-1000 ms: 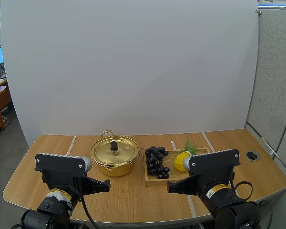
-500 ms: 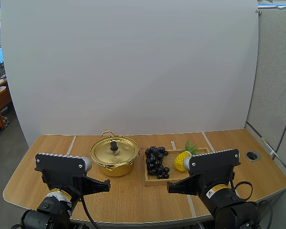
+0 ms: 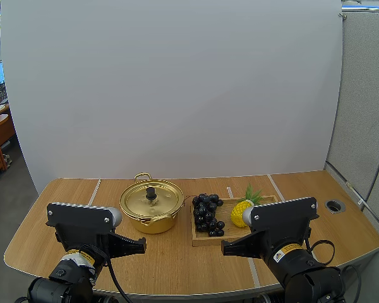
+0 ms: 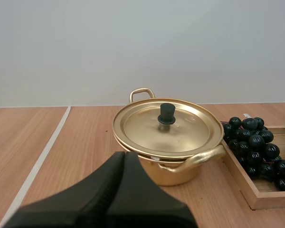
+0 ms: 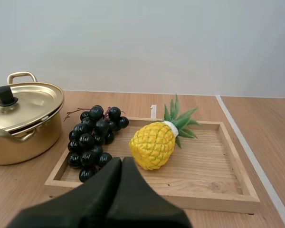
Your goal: Open the pot, put the grape inside, and close it
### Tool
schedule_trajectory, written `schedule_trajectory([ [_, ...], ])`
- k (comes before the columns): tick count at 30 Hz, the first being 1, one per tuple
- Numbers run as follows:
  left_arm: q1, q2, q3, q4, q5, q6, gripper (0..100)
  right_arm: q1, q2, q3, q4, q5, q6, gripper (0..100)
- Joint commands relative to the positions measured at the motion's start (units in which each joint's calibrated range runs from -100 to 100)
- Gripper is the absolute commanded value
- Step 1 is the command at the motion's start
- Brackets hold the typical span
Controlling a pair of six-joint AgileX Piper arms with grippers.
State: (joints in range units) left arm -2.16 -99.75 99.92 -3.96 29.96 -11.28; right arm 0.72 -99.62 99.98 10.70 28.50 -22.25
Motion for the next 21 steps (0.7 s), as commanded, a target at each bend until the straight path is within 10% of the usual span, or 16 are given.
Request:
schedule_trajectory([
  [1, 0.10, -0.25, 0.08, 0.61, -1.36, -0.27, 0, -0.18, -0.38, 0.02, 0.15, -1.39, -0.53, 0],
  [21, 0.10, -0.25, 0.08, 1.47, -3.00, -0.16, 0, -0.18, -0.38, 0.02, 0.15, -7.77, -0.53, 0],
])
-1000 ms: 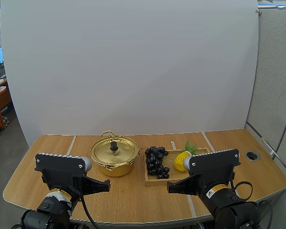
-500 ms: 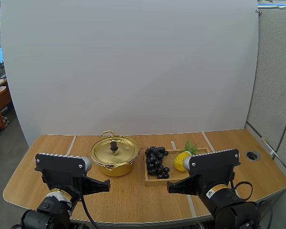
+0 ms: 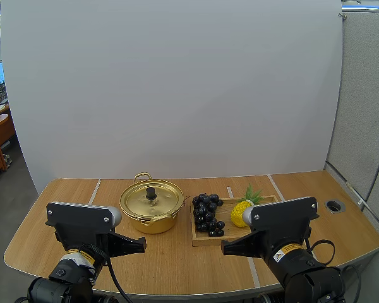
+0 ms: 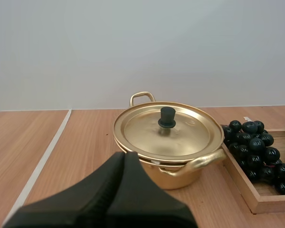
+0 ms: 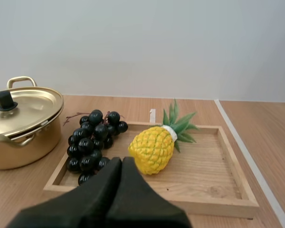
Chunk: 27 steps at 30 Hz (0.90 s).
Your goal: Open the pot, put the grape inside, and close it
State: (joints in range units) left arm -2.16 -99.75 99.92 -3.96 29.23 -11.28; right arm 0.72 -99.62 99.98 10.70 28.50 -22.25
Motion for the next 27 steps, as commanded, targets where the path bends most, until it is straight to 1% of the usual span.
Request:
schedule_trajectory([
  [1, 0.10, -0.25, -0.56, 1.47, -2.91, -0.16, 0, -0.18, -0.38, -0.22, 0.15, -7.28, -0.53, 0],
  [2, 0.10, -0.25, -1.95, 1.47, -3.24, -0.16, 0, -0.18, -0.38, -1.06, 0.15, -6.66, -0.53, 0],
  [6, 0.10, -0.25, -8.36, 1.47, -3.24, -0.16, 0, -0.18, -0.38, -8.42, 0.15, 2.37, -0.53, 0],
  [9, 0.10, -0.25, -14.77, 1.47, -1.77, -0.16, 0, -0.18, -0.38, -16.52, 0.15, 12.24, -0.53, 0],
  [12, 0.10, -0.25, -20.49, 1.47, 3.47, -0.16, 0, -0.18, -0.38, -21.49, 0.15, 16.59, -0.53, 0],
  [14, 0.10, -0.25, -25.38, 1.47, 8.73, -0.16, 0, -0.18, -0.38, -28.57, 0.15, 22.10, -0.53, 0],
  [17, 0.10, -0.25, -29.85, 1.47, 12.79, -0.16, 0, -0.18, -0.38, -34.20, 0.15, 27.76, -0.53, 0],
  [22, 0.10, -0.25, -35.15, 1.47, 19.29, -0.16, 0, -0.18, -0.38, -38.13, 0.15, 33.07, -0.53, 0],
  [23, 0.10, -0.25, -40.30, 1.47, 28.11, -0.16, 0, -0.18, -0.38, -40.43, -0.46, 38.38, -0.53, 0],
  [24, 0.10, -0.25, -41.84, 1.47, 29.98, -0.08, 0, -0.18, -0.38, -41.18, -0.73, 39.56, -0.53, 0],
  [25, 0.10, -0.25, -42.68, 1.47, 31.63, 0.30, 0, -0.18, -0.38, -43.55, -1.00, 45.12, -0.53, 0],
  [27, 0.10, -0.25, -44.08, 1.47, 33.86, 1.54, 0, -0.18, -0.38, -45.00, -1.05, 47.63, -0.53, 0],
])
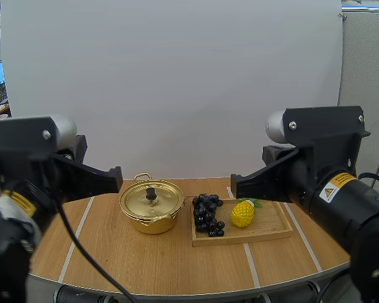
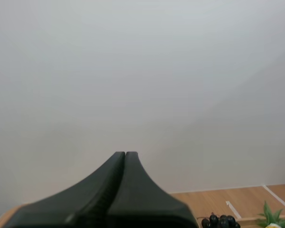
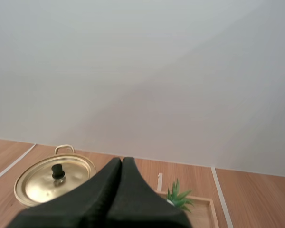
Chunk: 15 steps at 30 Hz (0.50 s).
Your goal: Open the pot, put the grape inside, and close it
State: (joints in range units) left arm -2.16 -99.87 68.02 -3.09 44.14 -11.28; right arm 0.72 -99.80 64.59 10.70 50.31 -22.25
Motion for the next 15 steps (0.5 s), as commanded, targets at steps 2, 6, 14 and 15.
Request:
schedule_trajectory([
  [2, 0.10, 1.92, -14.24, 0.60, 23.69, 3.23, 0, -0.18, -0.16, -10.79, -1.05, 29.07, -0.40, 0],
  [6, 0.10, 9.36, -17.51, 0.60, 30.66, 3.24, 0, -0.18, 7.15, -13.57, -1.05, 36.29, 0.15, 0],
  [14, 0.10, 25.39, -22.33, 0.60, 33.94, 3.24, 0, -0.18, 23.30, -18.22, -1.30, 45.25, 1.13, 0],
  [15, 0.10, 26.85, -22.46, 0.60, 34.14, 3.24, 0, -0.18, 25.16, -18.24, -1.43, 45.63, 1.13, 0],
])
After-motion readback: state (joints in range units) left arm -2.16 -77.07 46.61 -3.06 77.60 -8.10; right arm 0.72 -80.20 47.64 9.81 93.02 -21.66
